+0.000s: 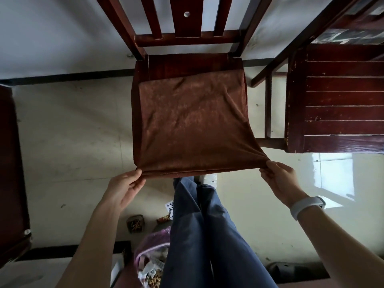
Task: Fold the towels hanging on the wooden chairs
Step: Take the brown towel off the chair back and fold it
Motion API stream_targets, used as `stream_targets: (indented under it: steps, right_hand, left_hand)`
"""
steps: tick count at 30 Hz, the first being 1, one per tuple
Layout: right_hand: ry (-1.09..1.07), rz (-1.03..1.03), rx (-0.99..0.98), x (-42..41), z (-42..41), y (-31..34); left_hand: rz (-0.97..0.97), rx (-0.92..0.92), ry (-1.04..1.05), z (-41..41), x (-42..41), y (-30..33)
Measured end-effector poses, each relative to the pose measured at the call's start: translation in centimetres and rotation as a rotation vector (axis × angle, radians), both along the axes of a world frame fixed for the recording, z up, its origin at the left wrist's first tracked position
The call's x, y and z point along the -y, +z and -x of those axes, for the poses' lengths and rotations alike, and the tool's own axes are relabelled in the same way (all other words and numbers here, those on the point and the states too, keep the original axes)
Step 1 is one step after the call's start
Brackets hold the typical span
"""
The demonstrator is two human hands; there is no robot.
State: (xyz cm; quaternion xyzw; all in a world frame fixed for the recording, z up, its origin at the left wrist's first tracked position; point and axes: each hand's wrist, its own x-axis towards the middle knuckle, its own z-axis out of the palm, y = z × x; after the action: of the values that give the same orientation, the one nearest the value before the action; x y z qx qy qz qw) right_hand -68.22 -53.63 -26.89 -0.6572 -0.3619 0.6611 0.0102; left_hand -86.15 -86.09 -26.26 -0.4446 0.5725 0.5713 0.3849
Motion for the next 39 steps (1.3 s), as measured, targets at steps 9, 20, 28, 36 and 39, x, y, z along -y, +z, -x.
stream_targets:
  steps: [9, 20, 28, 36, 39]
  right_hand:
    - [-0.092, 0.034, 0.01, -0.8, 0.0, 0.5]
    - [-0.034, -0.014, 0.082, -1.5, 0.1, 0.6]
    - [0.165, -0.11, 0.04, -1.6, -0.4, 2.1]
    - [0.467, -0.397, -0.138, -2.4, 3.8, 8.9]
    - [0.581, -0.441, -0.176, -3.2, 5.6, 12.0]
  left_hand:
    - [-0.147, 0.094, -0.013, 0.2, -0.1, 1.5]
    - [-0.011, 0.022, -0.198, -0.2, -0.8, 2.2]
    - [0.08, -0.164, -0.252, -0.8, -0.7, 3.4]
    - [0.117, -0.646, -0.338, 1.3, -3.2, 9.6]
    - [0.169, -0.751, -0.543, 3.0, -3.9, 12.7]
